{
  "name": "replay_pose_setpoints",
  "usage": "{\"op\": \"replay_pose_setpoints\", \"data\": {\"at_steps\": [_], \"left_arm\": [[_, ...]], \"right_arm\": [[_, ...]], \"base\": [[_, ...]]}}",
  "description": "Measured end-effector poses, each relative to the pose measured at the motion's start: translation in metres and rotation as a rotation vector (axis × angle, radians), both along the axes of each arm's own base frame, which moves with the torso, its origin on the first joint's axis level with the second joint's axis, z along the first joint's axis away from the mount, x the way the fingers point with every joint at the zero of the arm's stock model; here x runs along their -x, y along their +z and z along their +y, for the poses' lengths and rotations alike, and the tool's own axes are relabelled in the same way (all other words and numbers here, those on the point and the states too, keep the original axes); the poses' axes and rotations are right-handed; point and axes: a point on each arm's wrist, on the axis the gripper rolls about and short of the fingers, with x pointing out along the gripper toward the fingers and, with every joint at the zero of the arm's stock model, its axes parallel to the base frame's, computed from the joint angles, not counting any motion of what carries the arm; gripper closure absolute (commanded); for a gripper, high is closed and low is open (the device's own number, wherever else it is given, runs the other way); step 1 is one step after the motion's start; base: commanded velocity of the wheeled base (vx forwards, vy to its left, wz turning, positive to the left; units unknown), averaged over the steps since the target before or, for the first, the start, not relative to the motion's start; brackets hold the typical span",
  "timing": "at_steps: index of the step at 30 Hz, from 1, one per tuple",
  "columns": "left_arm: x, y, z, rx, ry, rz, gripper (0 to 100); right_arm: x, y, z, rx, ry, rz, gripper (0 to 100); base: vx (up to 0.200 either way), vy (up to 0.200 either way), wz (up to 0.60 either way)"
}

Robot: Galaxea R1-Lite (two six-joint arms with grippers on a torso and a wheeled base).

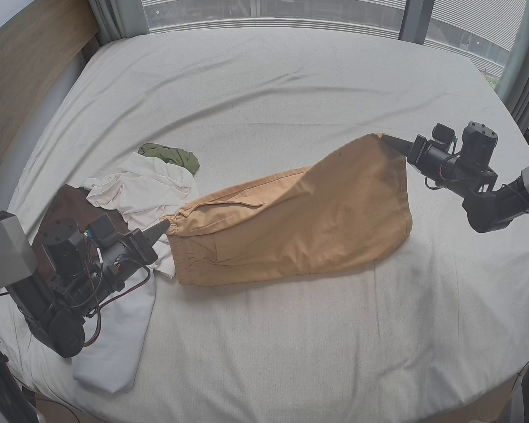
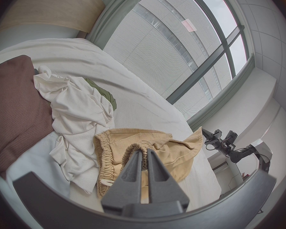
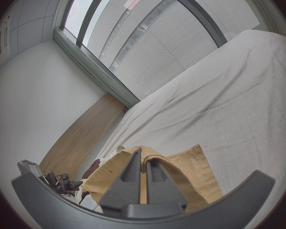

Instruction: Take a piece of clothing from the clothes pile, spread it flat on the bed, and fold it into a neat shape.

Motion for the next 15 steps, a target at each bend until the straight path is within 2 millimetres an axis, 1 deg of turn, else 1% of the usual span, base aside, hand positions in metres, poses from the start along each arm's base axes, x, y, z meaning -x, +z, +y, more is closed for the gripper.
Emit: {"op": "replay_pose_setpoints", "data": {"at_steps": [5, 15], "left_arm": [[-0.003, -0.001, 0.002, 0.0, 0.01, 0.001, 100], [-0.012, -0.006, 0.002, -0.002, 0.044, 0.0, 100]], "right_arm": [[-0.009, -0.002, 0.003, 0.002, 0.003, -0.003, 100], [-0.02, -0.007, 0.009, 0.005, 0.013, 0.011, 100]], "base": [[0.0, 0.0, 0.0], [0.0, 0.0, 0.0]]}}
